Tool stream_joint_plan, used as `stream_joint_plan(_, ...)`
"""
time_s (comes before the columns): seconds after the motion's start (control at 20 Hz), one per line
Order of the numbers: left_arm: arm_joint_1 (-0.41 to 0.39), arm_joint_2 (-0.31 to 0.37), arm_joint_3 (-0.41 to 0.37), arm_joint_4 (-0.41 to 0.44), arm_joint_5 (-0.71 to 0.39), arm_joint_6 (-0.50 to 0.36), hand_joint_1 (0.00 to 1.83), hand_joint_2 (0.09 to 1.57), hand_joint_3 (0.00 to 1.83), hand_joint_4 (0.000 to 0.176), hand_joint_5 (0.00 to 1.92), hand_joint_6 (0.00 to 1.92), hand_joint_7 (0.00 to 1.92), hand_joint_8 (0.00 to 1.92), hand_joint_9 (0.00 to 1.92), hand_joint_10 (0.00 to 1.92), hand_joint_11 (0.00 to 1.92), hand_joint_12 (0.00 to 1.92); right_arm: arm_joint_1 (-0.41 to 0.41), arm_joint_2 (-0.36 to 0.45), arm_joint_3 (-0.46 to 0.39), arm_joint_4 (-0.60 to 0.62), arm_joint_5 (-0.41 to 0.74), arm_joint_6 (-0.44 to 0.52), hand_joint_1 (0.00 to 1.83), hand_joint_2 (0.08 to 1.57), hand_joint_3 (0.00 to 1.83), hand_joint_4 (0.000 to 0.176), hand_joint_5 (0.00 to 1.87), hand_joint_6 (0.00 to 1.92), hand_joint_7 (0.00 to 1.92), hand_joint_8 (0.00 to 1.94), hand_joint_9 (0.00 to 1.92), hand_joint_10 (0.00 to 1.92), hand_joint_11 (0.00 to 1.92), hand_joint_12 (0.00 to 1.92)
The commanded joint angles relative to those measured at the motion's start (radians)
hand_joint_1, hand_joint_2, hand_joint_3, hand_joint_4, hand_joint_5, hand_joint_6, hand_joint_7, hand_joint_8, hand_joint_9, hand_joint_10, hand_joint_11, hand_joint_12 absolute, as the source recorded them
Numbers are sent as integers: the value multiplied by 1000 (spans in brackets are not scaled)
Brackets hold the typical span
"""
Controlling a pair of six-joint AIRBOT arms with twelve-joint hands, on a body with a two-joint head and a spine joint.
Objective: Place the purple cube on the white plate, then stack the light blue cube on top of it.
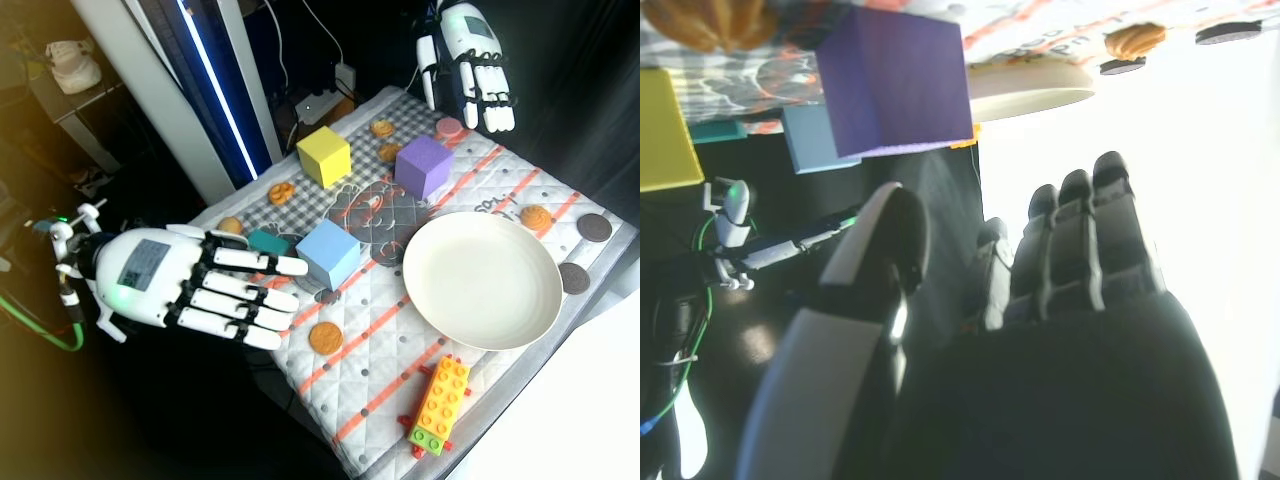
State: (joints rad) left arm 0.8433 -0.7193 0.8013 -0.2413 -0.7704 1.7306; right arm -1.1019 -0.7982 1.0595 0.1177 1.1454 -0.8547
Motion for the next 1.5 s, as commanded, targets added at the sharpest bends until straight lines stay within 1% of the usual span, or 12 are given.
stream_joint_plan(0.0, -19, -8, 8, 12, -108, -1, 705, 938, 0, 147, 262, 1, 139, 0, 94, 2, 0, 279, 3, 0, 5, 18, 114, 2, 738, 1361, 4, 45, 481, 1, 453, 1, 419, 2, 246, 306)
stream_joint_plan(0.1, -38, -27, 19, 21, -106, -1, 723, 818, 0, 175, 19, 0, 5, 0, 3, 0, 0, 10, 3, -3, 6, 15, 108, 2, 757, 1358, 0, 26, 498, 5, 459, 2, 414, 0, 273, 298)
stream_joint_plan(0.35, -121, -97, 80, 41, -25, -1, 798, 739, 0, 176, 0, 0, 0, 0, 0, 0, 0, 0, 6, -3, 7, 9, 106, 2, 729, 1364, 1, 52, 520, 2, 477, 2, 416, 0, 266, 266)
stream_joint_plan(0.65, -230, -181, 157, 103, 119, -1, 769, 850, 2, 176, 79, 5, 146, 5, 145, 13, 33, 44, 7, -5, 7, 2, 106, 2, 756, 1360, 0, 43, 549, 6, 501, 5, 454, 5, 328, 300)
stream_joint_plan(0.7, -230, -182, 160, 102, 122, -1, 867, 886, 0, 176, 215, 4, 381, 8, 400, 14, 0, 539, 7, -5, 7, 2, 106, 2, 838, 1343, 0, 33, 555, 4, 501, 1, 450, 1, 323, 302)
stream_joint_plan(0.75, -230, -182, 161, 100, 123, -1, 867, 886, 0, 176, 215, 4, 381, 8, 400, 14, 0, 539, 7, -5, 7, 2, 106, 2, 838, 1343, 0, 33, 555, 4, 501, 1, 450, 1, 323, 302)
stream_joint_plan(0.8, -230, -182, 162, 98, 124, -1, 964, 907, 0, 131, 370, 9, 605, 30, 631, 96, 0, 1046, 6, -5, 7, 2, 106, 2, 908, 1329, 0, 25, 554, 2, 497, 0, 451, 1, 336, 306)
stream_joint_plan(0.95, -232, -182, 163, 98, 114, -1, 1001, 892, 0, 156, 395, 1, 830, 61, 661, 425, 7, 1237, 5, -5, 6, 3, 106, 2, 971, 1318, 0, 22, 564, 3, 504, 3, 458, 3, 329, 300)
stream_joint_plan(1.05, -234, -185, 167, 88, 93, -1, 1008, 1041, 4, 99, 645, 26, 759, 30, 309, 1126, 111, 1429, 5, -5, 5, 3, 106, 2, 956, 1330, 0, 14, 565, 2, 502, 1, 447, 0, 318, 297)
stream_joint_plan(1.1, -236, -187, 167, 83, 84, -1, 1209, 1100, 11, 0, 1008, 526, 917, 1005, 466, 1154, 261, 1505, 5, -5, 5, 3, 106, 2, 953, 1333, 2, 12, 559, 0, 496, 0, 446, 1, 320, 297)
stream_joint_plan(1.2, -239, -190, 167, 78, 65, -1, 1237, 1151, 4, 0, 905, 815, 898, 1293, 523, 1230, 318, 1544, 5, -5, 4, 3, 106, 2, 919, 1341, 4, 12, 560, 0, 488, 1, 444, 1, 317, 290)
stream_joint_plan(1.45, -305, -215, 196, 75, 26, -1, 1267, 1097, 1, 0, 1214, 383, 899, 1296, 795, 1126, 645, 1426, 6, -5, 5, 3, 106, 2, 692, 1385, 7, 28, 559, 0, 491, 1, 473, 1, 369, 215)
